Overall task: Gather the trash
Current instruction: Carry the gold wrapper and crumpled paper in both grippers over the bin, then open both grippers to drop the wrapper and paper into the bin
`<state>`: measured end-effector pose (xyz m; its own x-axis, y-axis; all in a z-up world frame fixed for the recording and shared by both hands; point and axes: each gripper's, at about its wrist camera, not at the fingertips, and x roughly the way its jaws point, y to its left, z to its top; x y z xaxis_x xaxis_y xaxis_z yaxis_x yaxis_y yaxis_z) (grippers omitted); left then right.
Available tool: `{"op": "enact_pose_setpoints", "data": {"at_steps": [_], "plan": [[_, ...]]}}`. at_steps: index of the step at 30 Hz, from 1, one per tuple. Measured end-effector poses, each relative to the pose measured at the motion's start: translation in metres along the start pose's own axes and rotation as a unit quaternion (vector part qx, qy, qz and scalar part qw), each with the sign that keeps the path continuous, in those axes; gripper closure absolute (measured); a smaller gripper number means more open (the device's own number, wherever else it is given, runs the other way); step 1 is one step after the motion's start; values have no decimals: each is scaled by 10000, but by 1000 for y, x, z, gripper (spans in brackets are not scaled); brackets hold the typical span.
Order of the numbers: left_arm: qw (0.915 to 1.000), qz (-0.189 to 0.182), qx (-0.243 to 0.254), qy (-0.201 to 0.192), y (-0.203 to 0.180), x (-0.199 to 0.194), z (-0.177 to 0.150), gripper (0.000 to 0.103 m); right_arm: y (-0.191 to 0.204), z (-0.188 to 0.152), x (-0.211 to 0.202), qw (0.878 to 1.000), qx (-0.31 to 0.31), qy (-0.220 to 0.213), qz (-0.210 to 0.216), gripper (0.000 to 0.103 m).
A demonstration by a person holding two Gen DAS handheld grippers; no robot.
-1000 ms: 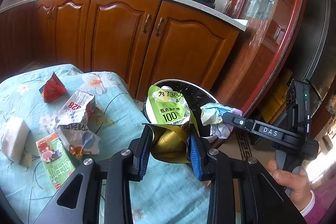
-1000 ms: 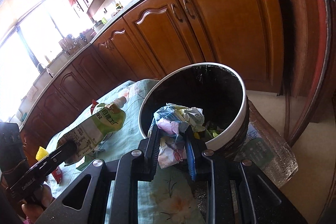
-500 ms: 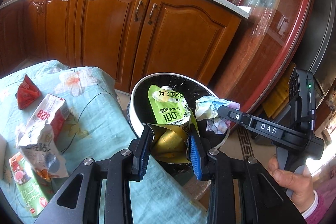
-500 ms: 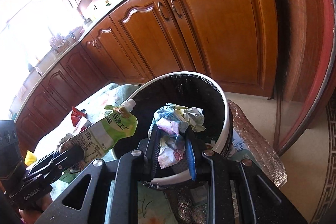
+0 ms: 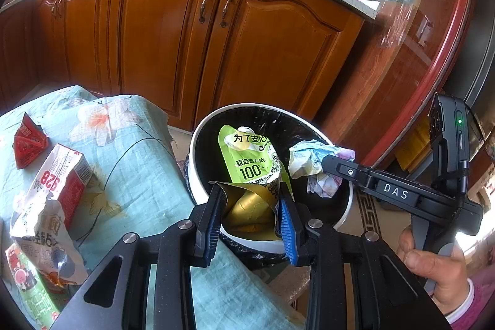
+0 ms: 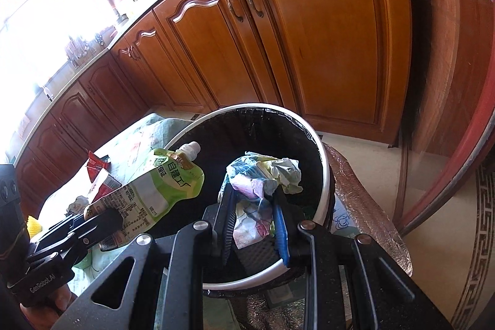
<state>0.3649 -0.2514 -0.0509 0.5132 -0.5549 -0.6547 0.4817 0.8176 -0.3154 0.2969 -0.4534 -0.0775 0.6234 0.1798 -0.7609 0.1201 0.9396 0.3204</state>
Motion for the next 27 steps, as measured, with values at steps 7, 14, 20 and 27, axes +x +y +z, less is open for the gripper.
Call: {"op": "enact_pose_setpoints", "data": {"at_steps": [7, 14, 20, 27], "plan": [[9999, -53, 0, 149, -7, 10, 4, 66, -3, 6, 10, 9999, 26, 124, -63, 65], [9999, 57, -97, 0, -4, -11, -5, 48, -3, 0, -9, 9997, 150, -169, 53, 44], [9986, 238, -419, -209, 10, -49, -34, 34, 11, -19, -25, 9987, 209, -355, 303, 18], [9951, 559, -729, -360, 30, -100, -75, 31, 38, -46, -38, 9971, 263, -417, 576, 16]]}}
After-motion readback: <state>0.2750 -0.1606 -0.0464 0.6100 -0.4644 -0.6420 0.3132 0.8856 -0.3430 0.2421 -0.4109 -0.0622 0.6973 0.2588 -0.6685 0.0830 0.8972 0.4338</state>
